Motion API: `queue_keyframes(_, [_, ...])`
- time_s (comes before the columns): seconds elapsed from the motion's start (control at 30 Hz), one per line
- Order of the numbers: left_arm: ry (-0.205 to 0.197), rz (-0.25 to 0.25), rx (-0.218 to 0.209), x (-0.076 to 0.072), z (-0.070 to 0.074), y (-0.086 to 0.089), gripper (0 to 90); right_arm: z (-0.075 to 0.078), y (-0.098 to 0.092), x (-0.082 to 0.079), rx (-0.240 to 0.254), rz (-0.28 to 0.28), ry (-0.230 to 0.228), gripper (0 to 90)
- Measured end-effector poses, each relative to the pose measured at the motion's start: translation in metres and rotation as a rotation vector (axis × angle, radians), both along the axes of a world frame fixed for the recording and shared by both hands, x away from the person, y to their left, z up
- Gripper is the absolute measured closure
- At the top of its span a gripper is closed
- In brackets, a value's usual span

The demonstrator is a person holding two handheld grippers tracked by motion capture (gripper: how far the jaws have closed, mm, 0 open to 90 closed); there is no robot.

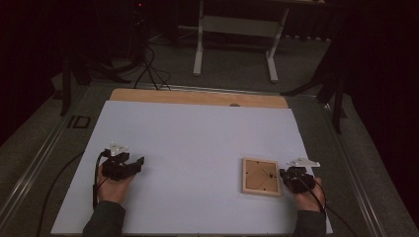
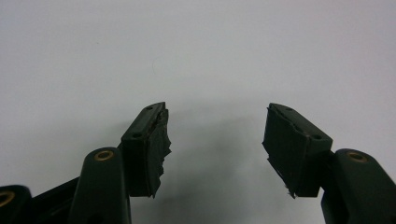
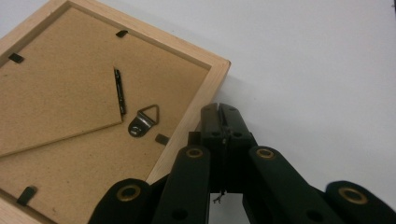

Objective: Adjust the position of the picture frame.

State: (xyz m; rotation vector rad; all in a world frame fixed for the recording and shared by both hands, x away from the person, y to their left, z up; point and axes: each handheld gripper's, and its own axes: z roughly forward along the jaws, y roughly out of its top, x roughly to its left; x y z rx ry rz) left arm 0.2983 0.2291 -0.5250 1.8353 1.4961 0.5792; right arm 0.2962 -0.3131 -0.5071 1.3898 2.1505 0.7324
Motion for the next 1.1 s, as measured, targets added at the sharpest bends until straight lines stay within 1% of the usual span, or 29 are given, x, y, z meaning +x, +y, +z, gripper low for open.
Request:
queue_keyframes(0.1, [-0.001,0.0,-0.001,0.0,0.0,0.0,39.8,-0.001,0.0,0.001,0.007,0.003,0.01,89.5])
queue_keyframes(0.2, [-0.004,0.0,0.0,0.0,0.0,0.0,39.8,-0.001,0.0,0.001,0.013,0.005,0.011,89.6])
queue_keyframes(0.27, [-0.009,0.0,0.012,-0.001,0.001,-0.001,39.9,0.0,-0.002,0.0,0.054,0.004,0.013,89.6])
queue_keyframes(0.3, [-0.013,0.0,0.019,-0.001,0.001,-0.003,39.9,0.0,-0.002,0.001,0.067,0.004,0.013,89.6])
queue_keyframes(0.33, [-0.013,-0.007,0.031,-0.001,0.001,-0.004,40.1,0.0,-0.002,0.001,0.067,0.005,0.012,89.6])
queue_keyframes(0.47, [-0.02,-0.028,0.045,-0.003,0.002,-0.009,40.6,-0.001,0.002,0.001,0.069,0.016,0.014,89.6])
queue_keyframes(0.6, [-0.028,-0.052,0.035,-0.004,0.003,-0.012,42.0,-0.002,0.007,0.002,0.075,0.034,0.017,89.6])
queue_keyframes(0.73, [-0.036,-0.066,0.026,-0.006,0.005,-0.013,42.4,-0.003,0.012,0.003,0.104,0.056,0.026,89.6])
queue_keyframes(0.93, [-0.049,-0.089,0.011,-0.009,0.007,-0.017,43.3,-0.004,0.021,0.003,0.099,0.09,0.037,89.6])
queue_keyframes(1.1, [-0.055,-0.119,0.012,-0.011,0.009,-0.022,44.2,-0.005,0.027,0.003,0.099,0.112,0.043,89.6])
